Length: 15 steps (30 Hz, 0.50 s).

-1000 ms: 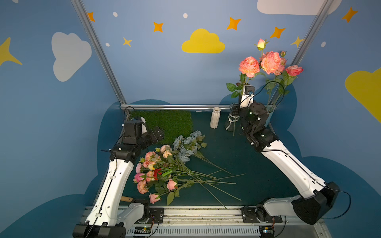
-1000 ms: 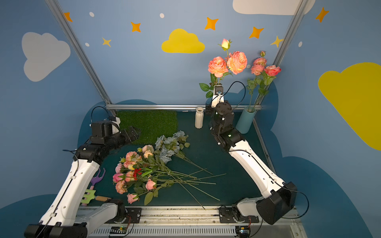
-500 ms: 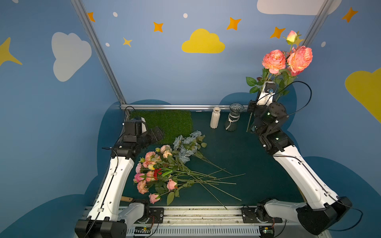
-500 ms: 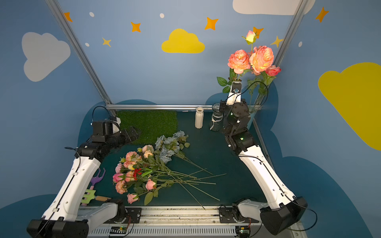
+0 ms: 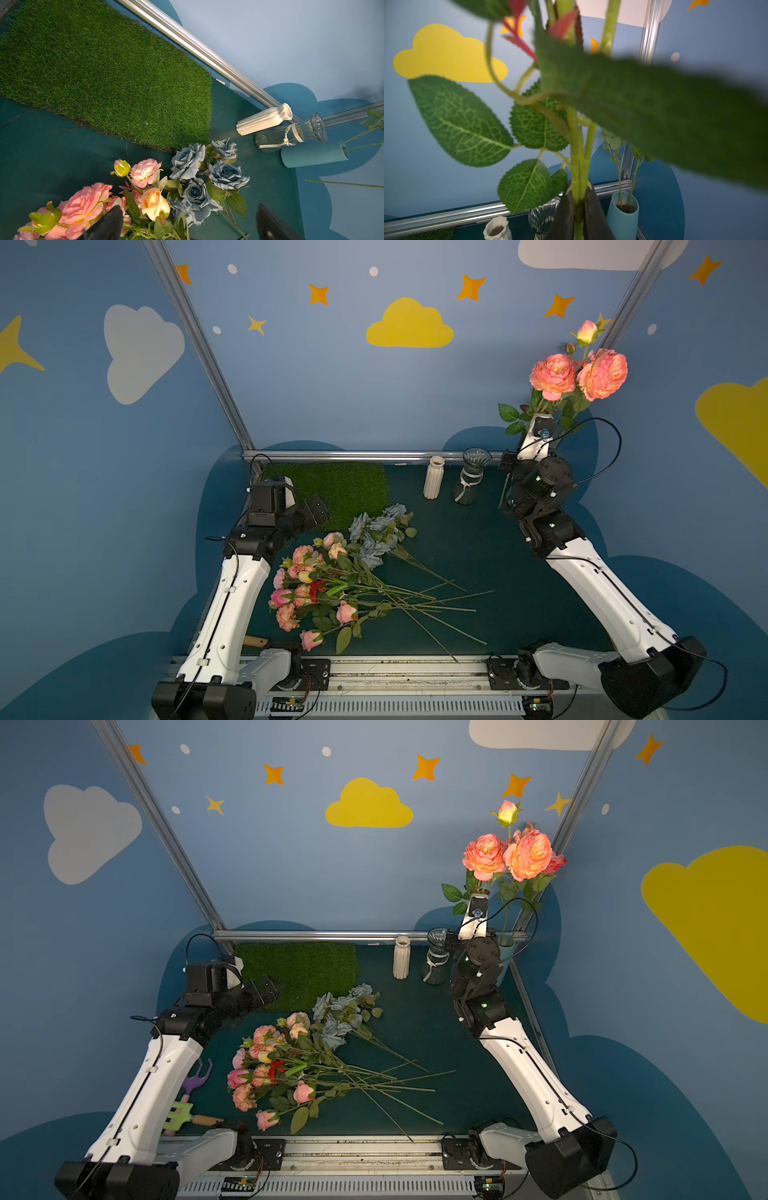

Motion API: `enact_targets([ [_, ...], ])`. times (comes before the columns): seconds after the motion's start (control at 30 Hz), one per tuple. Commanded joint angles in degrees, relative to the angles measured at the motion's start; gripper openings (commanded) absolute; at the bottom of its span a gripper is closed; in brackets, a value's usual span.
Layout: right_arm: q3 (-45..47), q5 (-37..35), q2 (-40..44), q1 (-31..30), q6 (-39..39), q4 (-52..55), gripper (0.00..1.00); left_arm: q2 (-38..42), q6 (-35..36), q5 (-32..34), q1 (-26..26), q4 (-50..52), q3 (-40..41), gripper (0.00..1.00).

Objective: Place the pink flowers into the vase
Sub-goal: Place the flower in the vase.

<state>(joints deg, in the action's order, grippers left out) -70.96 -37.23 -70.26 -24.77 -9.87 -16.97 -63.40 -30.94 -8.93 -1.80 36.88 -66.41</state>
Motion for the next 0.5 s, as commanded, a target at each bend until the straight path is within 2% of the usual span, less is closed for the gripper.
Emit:
enact_targets([
  [0.0,1.7,-0.9,0.0,1.6,1.3,-6.6,0.00,-0.1,0.0,-0.6,0.3,0.1,0.5,1.00],
  [0.13,3.3,0.1,-0.7,4.1,4.5,-7.8,0.00,-0.1,0.1,-0.5,0.5,0.0,0.6,1.00],
  [0.27,6.7,2.8,-0.4,6.1,5.4,-15.0,0.00,-0.4,0.0,-0.5,0.5,0.0,0.7,1.00],
  [0.47,6.7,4.2,-1.1,8.2,6.6,-21.2,0.00,-0.8,0.0,-0.4,0.5,0.0,0.7,1.00],
])
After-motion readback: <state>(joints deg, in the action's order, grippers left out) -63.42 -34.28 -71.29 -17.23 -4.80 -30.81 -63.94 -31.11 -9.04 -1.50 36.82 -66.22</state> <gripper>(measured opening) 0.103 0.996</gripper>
